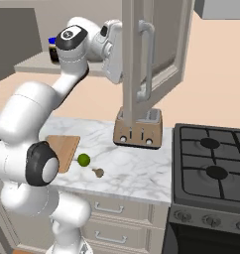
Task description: Open the cabinet. Place the bowl and condiment on the counter. Then place the lime and garlic on the cutting board.
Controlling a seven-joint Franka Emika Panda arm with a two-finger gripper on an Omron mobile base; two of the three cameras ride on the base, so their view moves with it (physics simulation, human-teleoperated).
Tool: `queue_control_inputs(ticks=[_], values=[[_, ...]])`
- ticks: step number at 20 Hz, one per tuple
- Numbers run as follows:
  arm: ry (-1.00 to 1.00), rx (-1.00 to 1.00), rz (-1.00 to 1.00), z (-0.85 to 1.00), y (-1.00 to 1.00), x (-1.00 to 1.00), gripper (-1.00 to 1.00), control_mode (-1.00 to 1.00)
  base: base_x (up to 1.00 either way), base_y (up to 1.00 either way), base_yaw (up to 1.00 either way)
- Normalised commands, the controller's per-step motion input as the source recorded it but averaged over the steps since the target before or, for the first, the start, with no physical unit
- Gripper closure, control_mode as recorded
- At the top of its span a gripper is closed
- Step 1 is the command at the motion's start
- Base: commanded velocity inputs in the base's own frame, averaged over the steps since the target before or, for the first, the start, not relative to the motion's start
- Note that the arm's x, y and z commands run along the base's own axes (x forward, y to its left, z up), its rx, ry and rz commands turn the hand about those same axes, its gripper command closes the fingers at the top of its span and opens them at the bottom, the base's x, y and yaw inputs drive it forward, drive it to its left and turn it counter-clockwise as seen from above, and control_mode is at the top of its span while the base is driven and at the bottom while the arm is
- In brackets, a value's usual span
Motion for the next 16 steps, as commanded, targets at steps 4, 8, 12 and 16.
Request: queue_control_inputs(ticks=[4, 8, 12, 16], values=[[0.0, 0.0, -0.21, -0.19, -1.0, -0.66, -1.0, -1.0, 0.0, 0.0, 0.0], [0.0, 0.0, -0.17, -0.31, -1.0, -0.49, -1.0, -1.0, 0.0, 0.0, 0.0], [-0.08, 0.05, 0.0, -0.15, -0.34, 0.02, -1.0, -1.0, 0.0, 0.0, 0.0], [-0.27, 0.19, 0.02, 0.07, 0.04, 0.01, -1.0, -1.0, 0.0, 0.0, 0.0]])
